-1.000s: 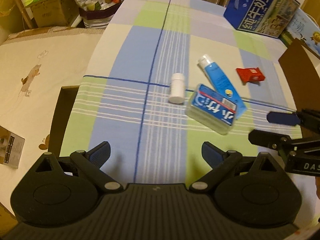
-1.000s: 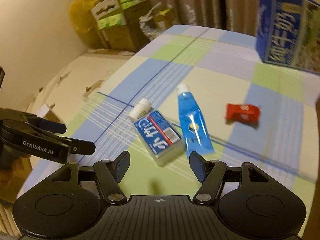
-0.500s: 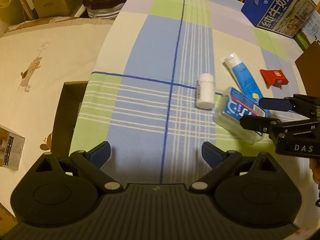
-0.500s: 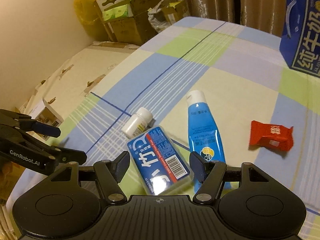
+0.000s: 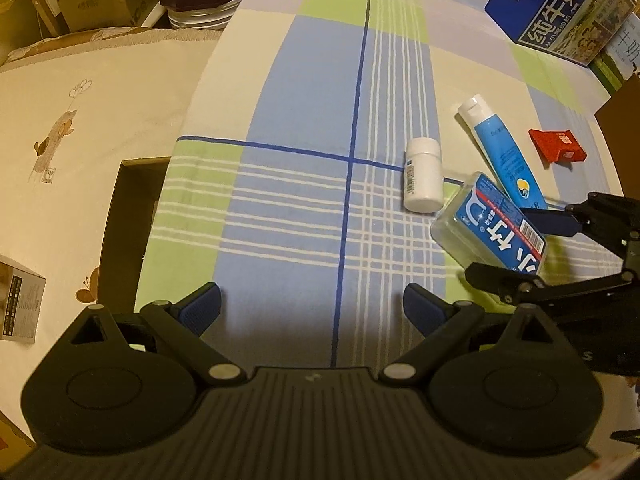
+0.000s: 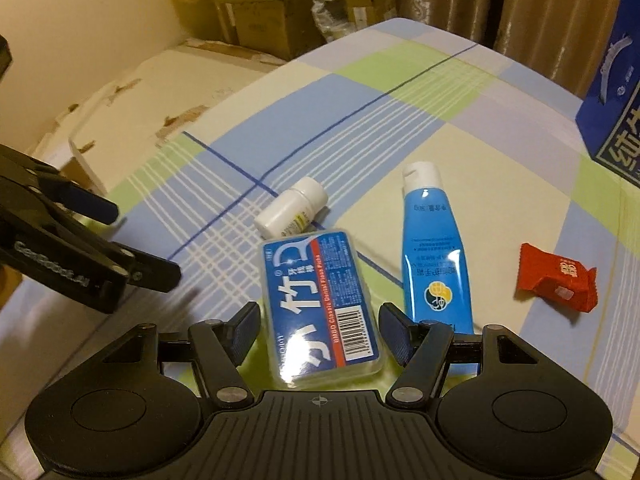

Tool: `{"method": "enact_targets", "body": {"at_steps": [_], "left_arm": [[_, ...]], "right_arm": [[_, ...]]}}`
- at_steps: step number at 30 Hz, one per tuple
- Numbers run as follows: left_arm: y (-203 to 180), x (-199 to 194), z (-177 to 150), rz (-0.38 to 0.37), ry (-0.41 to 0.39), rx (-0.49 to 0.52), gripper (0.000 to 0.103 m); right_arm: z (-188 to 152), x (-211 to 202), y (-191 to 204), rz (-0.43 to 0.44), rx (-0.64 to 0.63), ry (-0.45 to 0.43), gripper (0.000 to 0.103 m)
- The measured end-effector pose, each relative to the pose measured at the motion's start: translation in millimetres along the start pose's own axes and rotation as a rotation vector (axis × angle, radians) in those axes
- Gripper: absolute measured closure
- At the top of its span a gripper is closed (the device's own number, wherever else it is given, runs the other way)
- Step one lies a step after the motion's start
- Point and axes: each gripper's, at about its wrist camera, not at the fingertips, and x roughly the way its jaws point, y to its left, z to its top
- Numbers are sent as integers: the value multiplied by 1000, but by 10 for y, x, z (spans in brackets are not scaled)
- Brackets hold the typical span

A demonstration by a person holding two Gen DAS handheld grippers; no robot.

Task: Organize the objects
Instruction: 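Grasp the blue toothpick case with the right tool while the left tool grasps the white bottle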

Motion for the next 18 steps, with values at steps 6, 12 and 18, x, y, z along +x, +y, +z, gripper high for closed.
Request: {"method": "enact_targets", "body": {"at_steps": [6,12,18], "left_arm": [[-28,8,40,-10,-3,14,8],[-185,21,148,-40,-27,71,10],[-411,114,341,-87,-66,145,18]], "right_arm": [[-67,-120,-55,-24,43,-26,49],[-127,-459,-222,-59,150,-86,49],[-251,-732,-560,-143,309,-108,49]]}}
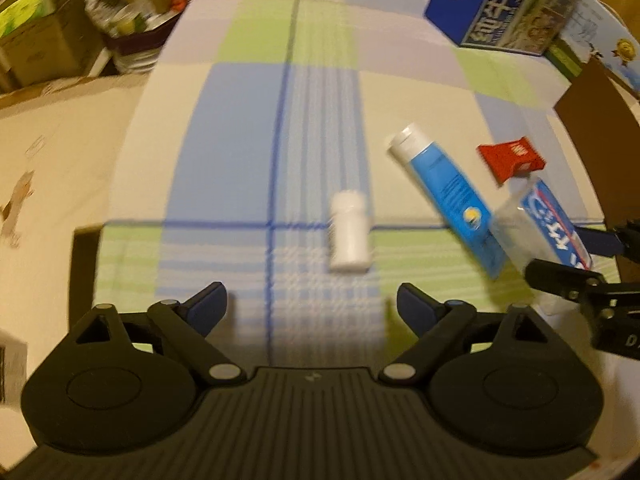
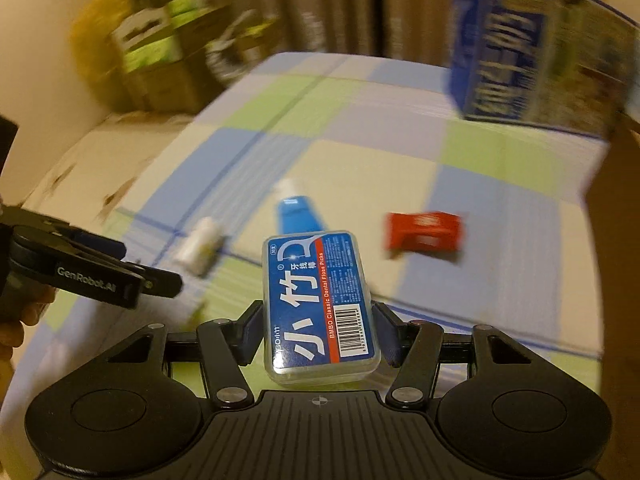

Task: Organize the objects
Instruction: 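Grasp the blue toothpick case with the right tool while the left tool grasps the white bottle, then carry the white bottle and blue case into the cardboard box and release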

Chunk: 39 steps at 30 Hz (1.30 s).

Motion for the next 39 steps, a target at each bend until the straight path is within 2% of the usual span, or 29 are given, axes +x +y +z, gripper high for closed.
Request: {"method": "enact_targets", "body": {"at_steps": [7,11,13,17,23,29,39], "left_arm": [[-118,243,225,-16,0,37,37],[-157,335,291,-8,12,55,55],[-188,347,299,5,12,70,60],[-226,331,286,20,9,83,81],[-287,193,154,5,6,82,81],[-422,-151,-80,-38,-22,67,81],[-936,-670,-314,-115,-78,128,81]], "right_arm": [[-87,-264,-425,-93,133,-20,49],[-184,-403,-565,-121,185,-29,49],[-230,-474,-611,-128,202,-36,49],[-302,-576,-641,-130,223,-42,49],[-361,-692,-614,-103,235,-60,49],[-442,-900,-551,-82,240,-95,49],[-653,-1332,-588,-71,265,-148,49]]}}
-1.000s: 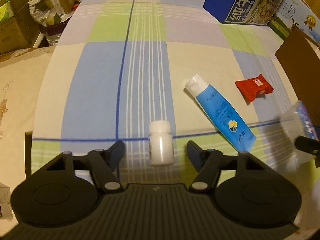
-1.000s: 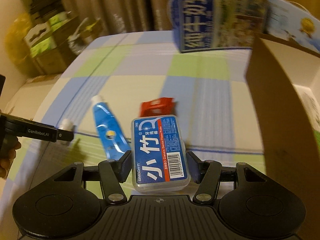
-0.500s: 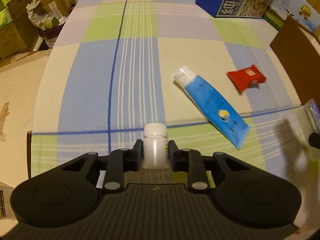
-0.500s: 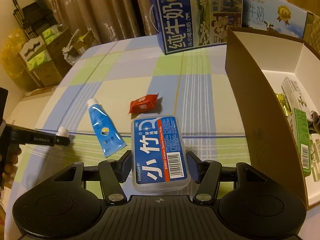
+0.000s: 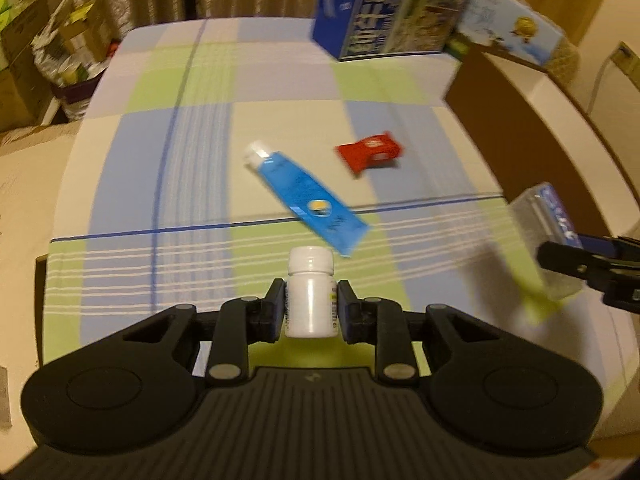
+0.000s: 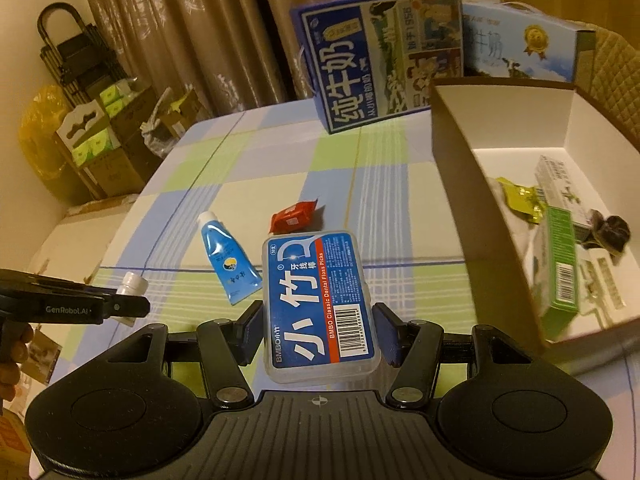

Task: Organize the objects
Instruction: 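Carry the white bottle and blue case into the cardboard box and release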

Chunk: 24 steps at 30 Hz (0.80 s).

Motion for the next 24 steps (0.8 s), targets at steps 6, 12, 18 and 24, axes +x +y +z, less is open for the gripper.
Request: {"method": "enact_targets", "body": {"at_steps": [6,12,18,24], "left_arm": [[-456,-112,-5,-54,-21,63,81],[-927,-182,6,-104,-42,115,81],[-1385,-227,66,-146,-69,160,81],[-1811,-224,148,-178,-91,195,81]], "right_arm": [[-59,-300,-137,-8,15,-36,49],[-106,-598,-364,-25,35,-72,49],[-123,-856,-666,-39,53,-99,49],[-100,-1046,-989,-51,65,-119,49]]}}
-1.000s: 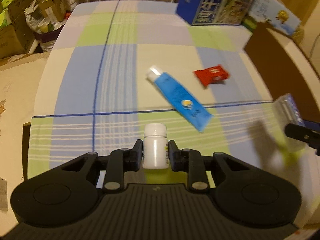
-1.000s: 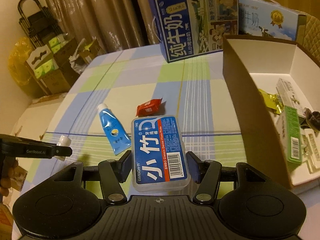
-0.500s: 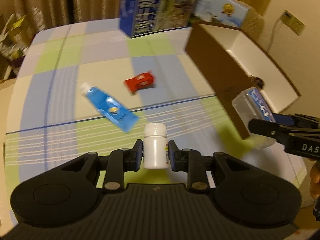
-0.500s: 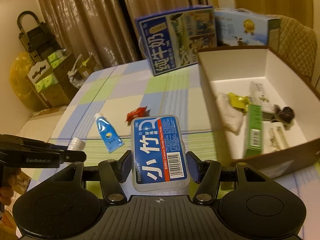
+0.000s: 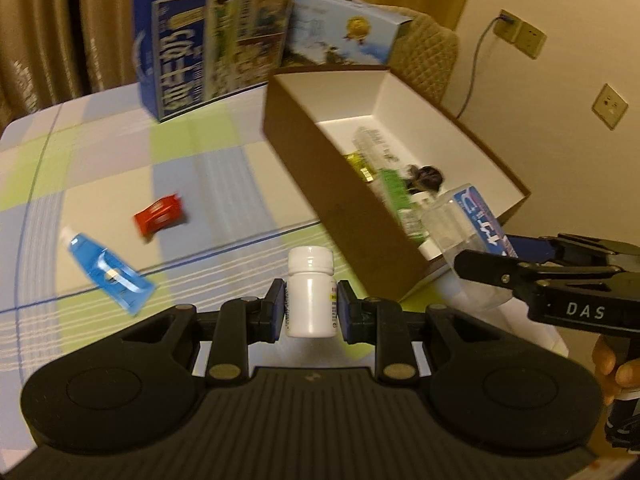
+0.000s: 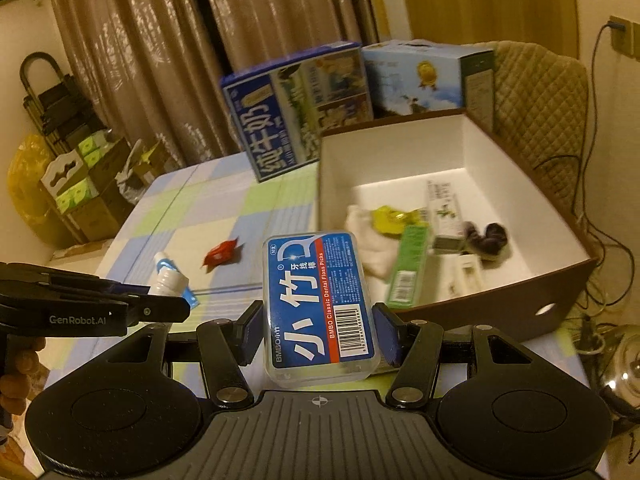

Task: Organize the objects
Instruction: 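Carry the white bottle and blue case into the cardboard box and release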

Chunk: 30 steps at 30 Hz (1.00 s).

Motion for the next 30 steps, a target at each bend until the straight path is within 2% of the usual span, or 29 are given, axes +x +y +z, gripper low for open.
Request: {"method": "enact_targets", "body": {"at_steps": [15,30], "left_arm": [[-706,319,378,-20,-31,41,81],[-968,708,741,3,-40,53,81]], "right_arm": [[219,-155,-762,-2,22,-26,49],[530,91,-1113,23,15,-22,49]]}}
